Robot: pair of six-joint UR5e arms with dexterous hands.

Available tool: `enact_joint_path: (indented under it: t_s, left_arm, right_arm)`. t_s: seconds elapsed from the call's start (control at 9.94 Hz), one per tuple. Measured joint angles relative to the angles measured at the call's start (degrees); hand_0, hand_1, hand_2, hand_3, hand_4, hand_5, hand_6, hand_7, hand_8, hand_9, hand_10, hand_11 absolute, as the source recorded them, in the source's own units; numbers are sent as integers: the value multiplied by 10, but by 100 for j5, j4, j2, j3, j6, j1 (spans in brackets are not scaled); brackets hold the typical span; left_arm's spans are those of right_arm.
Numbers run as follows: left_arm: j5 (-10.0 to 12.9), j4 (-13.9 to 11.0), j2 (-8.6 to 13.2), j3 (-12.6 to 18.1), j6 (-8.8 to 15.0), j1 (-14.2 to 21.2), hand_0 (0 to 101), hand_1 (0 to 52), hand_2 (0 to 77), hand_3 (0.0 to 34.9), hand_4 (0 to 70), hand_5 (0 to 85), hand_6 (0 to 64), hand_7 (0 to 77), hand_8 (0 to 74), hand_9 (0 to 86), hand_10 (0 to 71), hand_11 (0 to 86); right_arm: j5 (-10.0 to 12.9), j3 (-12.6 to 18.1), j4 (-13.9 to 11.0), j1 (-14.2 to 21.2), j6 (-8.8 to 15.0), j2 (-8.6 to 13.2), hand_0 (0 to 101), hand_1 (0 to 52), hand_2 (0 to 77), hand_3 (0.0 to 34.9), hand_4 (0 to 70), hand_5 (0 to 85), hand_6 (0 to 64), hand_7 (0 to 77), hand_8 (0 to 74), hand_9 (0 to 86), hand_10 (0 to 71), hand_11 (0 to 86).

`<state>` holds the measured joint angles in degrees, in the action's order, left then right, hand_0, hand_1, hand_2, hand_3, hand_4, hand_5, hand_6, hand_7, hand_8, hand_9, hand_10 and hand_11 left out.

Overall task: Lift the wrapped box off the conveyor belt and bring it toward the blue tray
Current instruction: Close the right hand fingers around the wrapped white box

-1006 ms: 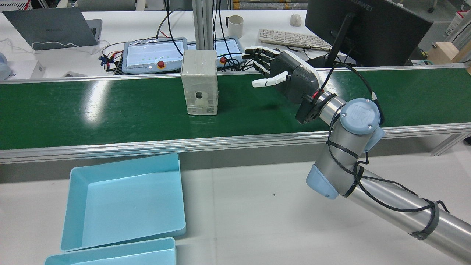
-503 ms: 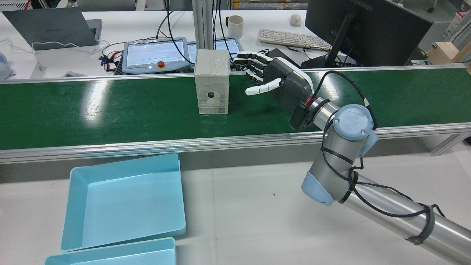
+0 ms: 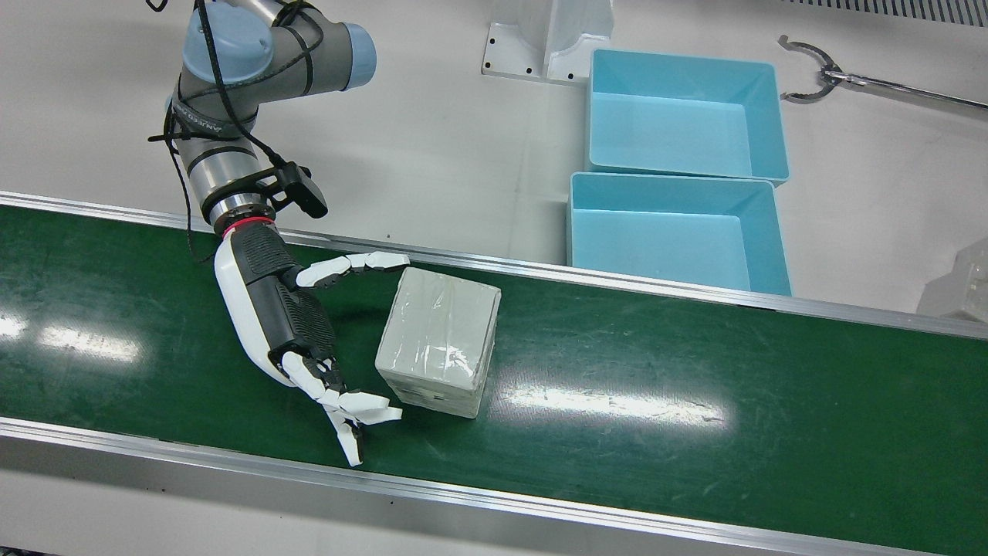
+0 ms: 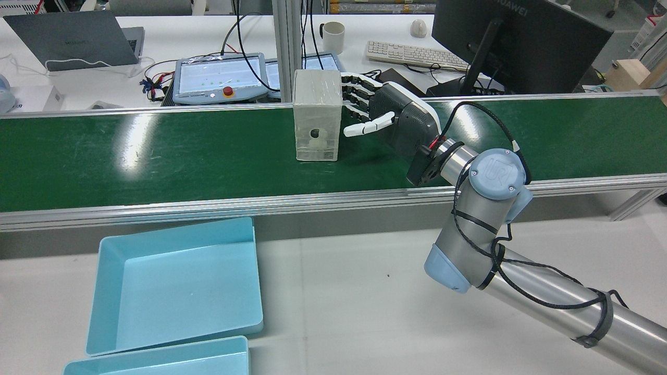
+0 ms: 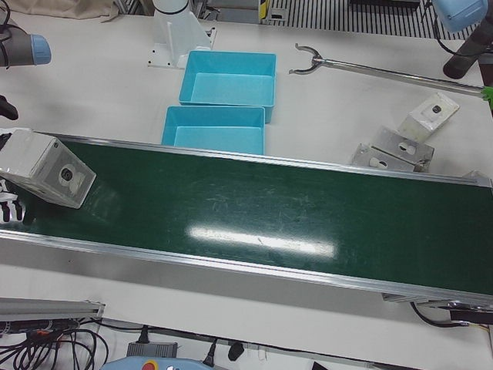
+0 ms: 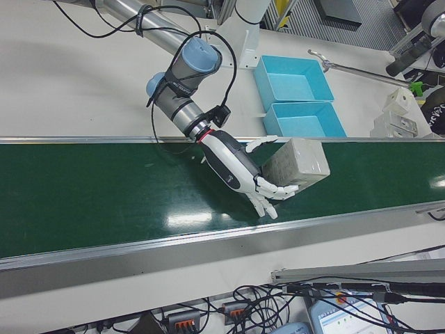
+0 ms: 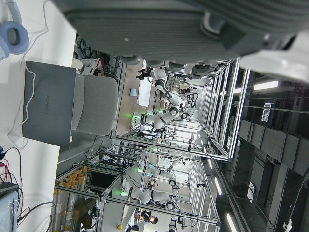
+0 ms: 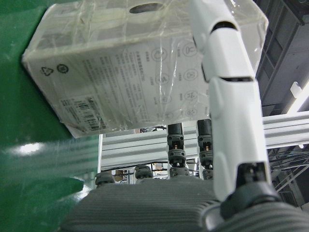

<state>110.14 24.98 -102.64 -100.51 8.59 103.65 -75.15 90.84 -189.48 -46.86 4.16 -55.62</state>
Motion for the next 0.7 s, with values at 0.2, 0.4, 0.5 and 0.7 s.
enact_joint_path:
  t_s: [0.2,0.4,0.5,0.7]
  left_arm:
    - [0,0,0,0,0,0,0,0,11,0,0,11,0,5,5,0,5,0]
    - [0,0,0,0,0,0,0,0,5,0,0,11,0,5,5,0,5,0]
    - [0,0,0,0,0,0,0,0,5,0,0,11,0,5,5,0,5,0]
    - [0,0,0,0,0,0,0,0,5,0,0,11,0,5,5,0,5,0]
  right_arm:
    - [5,1,-41,0,3,30,521,196,153,184,136,235,55,240,5,33,0,16]
    - [8,-8,-95,1,29,114,520,207,191,196,142,245,60,245,5,33,0,16]
    - [8,-11,-159,8,49,176,519,207,196,197,158,245,60,245,5,33,0,16]
    - [23,-11,-266,12,105,291,520,202,196,197,158,245,65,256,5,33,0,16]
